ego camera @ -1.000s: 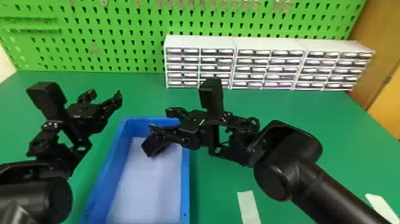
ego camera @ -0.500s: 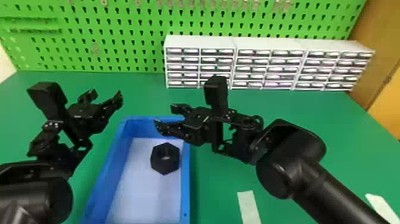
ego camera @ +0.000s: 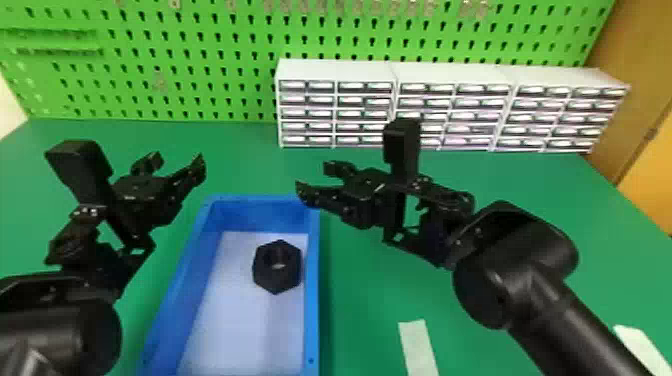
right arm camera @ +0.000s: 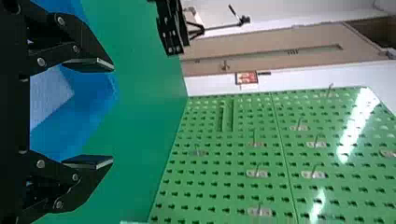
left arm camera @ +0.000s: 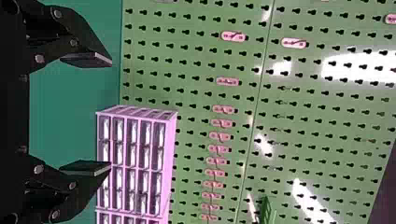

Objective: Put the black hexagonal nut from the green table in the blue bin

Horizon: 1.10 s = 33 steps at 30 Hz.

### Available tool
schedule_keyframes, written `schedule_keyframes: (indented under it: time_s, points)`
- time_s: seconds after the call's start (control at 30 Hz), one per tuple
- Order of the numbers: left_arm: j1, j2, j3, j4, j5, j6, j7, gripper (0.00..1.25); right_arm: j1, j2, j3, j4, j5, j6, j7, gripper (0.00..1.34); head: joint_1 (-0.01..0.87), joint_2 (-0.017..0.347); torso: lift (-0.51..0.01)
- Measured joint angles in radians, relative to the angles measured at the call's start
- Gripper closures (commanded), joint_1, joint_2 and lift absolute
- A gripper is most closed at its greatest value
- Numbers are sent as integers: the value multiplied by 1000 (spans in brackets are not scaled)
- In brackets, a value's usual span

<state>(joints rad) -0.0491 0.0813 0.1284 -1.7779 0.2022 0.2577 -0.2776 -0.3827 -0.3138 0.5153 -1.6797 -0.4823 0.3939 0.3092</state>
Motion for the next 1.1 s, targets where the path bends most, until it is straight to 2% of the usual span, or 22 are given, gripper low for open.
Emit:
schedule_keyframes:
  time_s: [0.43, 0.77, 1.1]
  points:
    - [1, 0, 6, 0, 1, 0, 0, 469, 88, 36, -220, -43, 87, 29, -1, 527, 691, 9, -97]
    - [0, 0, 14, 0, 7, 0, 0, 469, 163, 82, -430, -86, 147, 36, -1, 525, 691, 9, -97]
    - [0, 0, 21, 0, 20, 1, 0, 469, 212, 123, -582, -110, 168, 37, -1, 524, 691, 9, -97]
